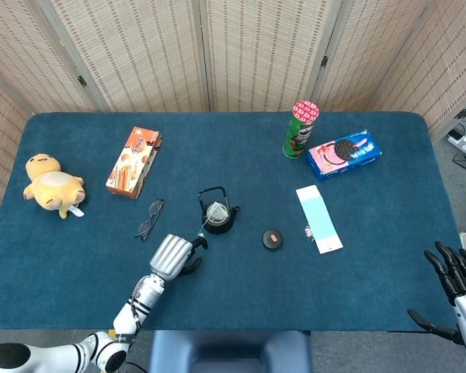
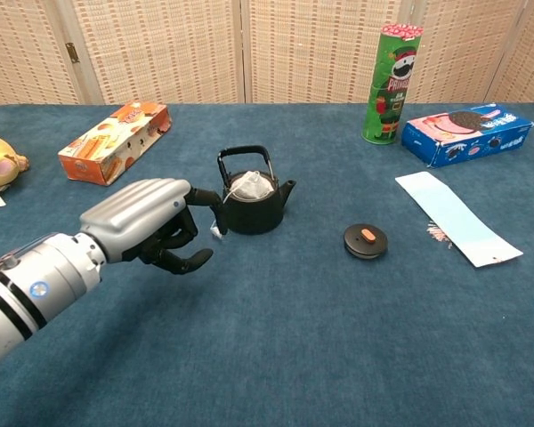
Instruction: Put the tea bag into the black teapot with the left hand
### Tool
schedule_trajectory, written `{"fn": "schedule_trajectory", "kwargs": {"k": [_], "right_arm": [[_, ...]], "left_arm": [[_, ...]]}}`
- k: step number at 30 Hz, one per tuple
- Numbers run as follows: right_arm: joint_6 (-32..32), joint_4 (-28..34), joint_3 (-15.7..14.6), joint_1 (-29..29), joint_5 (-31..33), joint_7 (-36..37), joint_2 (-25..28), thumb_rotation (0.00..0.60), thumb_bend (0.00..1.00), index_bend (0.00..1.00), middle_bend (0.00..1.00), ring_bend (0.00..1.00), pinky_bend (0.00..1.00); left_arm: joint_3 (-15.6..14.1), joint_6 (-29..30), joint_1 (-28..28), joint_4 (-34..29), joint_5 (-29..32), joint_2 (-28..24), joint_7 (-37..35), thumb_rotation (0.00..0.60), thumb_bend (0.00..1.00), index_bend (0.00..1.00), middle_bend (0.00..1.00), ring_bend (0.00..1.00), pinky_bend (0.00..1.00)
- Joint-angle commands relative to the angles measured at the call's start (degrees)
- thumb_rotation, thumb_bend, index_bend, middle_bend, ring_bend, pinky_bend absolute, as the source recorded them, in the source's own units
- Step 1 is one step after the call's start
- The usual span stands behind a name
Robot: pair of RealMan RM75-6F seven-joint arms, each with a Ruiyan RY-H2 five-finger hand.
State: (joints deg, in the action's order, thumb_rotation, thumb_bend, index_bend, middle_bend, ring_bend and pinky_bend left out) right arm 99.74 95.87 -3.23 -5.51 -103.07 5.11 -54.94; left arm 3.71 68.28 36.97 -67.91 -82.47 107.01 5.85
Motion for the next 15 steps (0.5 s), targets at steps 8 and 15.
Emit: {"fn": "schedule_trajectory", "kwargs": {"k": [8, 15], "right_arm": [[-1.03, 0.15, 0.26, 0.4, 0.97, 0.16, 0.13, 0.49, 0.21, 0.0, 0.0, 0.0, 0.0], [-1.28, 0.39, 0.13, 0.49, 0.61, -0.42, 0.05, 0.487, 0.21, 0.0, 0.0, 0.0, 0.0]], "left_arm": [[1.28, -0.5, -0.12, 1.48, -0.24, -0.53, -1.59, 0.6, 0.46, 0.33, 1.0, 1.0, 1.0], [2.66, -6.94, 0.32, -12.79, 5.23, -10.34, 5.08, 0.6, 0.42, 0.17, 1.0, 1.0, 1.0]]}}
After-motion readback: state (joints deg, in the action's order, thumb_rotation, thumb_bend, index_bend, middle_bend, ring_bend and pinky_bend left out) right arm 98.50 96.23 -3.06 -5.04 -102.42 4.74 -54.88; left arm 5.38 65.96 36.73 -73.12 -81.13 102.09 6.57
